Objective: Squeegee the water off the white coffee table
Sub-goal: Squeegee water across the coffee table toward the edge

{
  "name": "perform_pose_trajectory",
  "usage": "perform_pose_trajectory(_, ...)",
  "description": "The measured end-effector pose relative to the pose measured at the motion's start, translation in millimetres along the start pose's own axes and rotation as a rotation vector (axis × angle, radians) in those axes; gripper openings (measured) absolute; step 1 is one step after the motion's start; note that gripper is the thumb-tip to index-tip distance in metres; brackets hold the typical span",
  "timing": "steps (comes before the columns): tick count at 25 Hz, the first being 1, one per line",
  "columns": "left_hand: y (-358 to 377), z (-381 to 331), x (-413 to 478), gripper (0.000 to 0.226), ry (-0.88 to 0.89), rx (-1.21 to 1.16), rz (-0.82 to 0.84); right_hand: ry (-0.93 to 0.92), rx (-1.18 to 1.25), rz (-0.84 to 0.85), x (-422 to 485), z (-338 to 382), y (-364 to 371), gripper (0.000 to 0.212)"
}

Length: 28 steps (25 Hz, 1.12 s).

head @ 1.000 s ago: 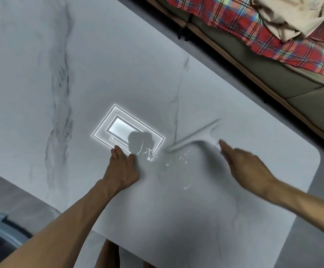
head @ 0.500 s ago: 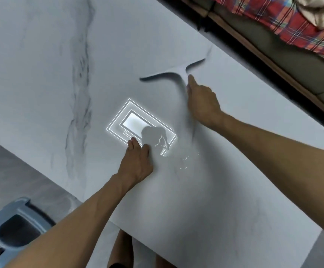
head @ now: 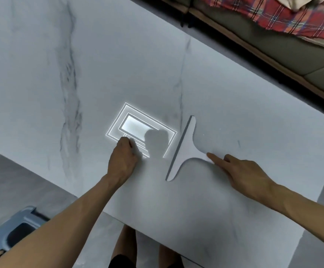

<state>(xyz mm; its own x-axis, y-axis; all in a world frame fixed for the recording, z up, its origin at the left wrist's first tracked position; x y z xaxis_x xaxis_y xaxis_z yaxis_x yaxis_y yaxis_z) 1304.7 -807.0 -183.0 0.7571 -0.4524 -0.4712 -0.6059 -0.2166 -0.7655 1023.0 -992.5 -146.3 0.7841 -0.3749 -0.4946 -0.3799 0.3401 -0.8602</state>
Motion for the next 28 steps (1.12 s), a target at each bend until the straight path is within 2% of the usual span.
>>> perform_pose_trajectory(4,12,-14,-11,0.012,0.081,0.029,0.034,0.12,-0.076,-0.015,-48,-48,-8,0.055)
perform_pose_trajectory(7,24,-24,-12,0.013,0.231,0.11,0.068,0.215,0.038,-0.066,-45,-63,-33,0.047)
perform_pose_trajectory(11,51,-32,-5,0.027,0.354,0.277,0.189,0.324,0.217,-0.335,46,-84,-76,0.04)
perform_pose_trajectory(15,67,-41,-4,0.042,0.316,0.333,0.242,0.45,0.347,-0.463,144,-102,-105,0.029)
perform_pose_trajectory(18,70,-37,-1,0.044,0.343,0.38,0.274,0.503,0.363,-0.418,165,-101,-98,0.037)
perform_pose_trajectory(20,71,-41,1,0.036,0.326,0.348,0.244,0.491,0.318,-0.378,144,-95,-80,0.041)
perform_pose_trajectory(24,73,-56,-6,0.018,0.373,0.304,0.071,0.41,0.291,-0.277,40,-85,-26,0.047)
perform_pose_trajectory(26,75,-61,-8,0.02,0.452,0.324,0.076,0.403,0.255,-0.15,-17,-79,-7,0.053)
perform_pose_trajectory(28,84,-71,-10,0.029,0.523,0.362,0.151,0.384,0.179,-0.067,-56,-80,-1,0.056)
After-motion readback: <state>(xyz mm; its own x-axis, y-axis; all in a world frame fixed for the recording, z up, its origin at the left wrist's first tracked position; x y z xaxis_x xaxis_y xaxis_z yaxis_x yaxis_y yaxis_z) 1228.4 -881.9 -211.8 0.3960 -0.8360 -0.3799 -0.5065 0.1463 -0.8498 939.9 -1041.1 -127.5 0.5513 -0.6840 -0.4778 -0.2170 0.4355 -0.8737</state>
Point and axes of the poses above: each hand's wrist, its own x-axis towards the middle knuckle, its own y-axis out of the palm, z = x × y, the point moved 1 cm from there along x, towards the middle knuckle, and after that the axes turned 8 degrees about -z, right-handed, at the moved point
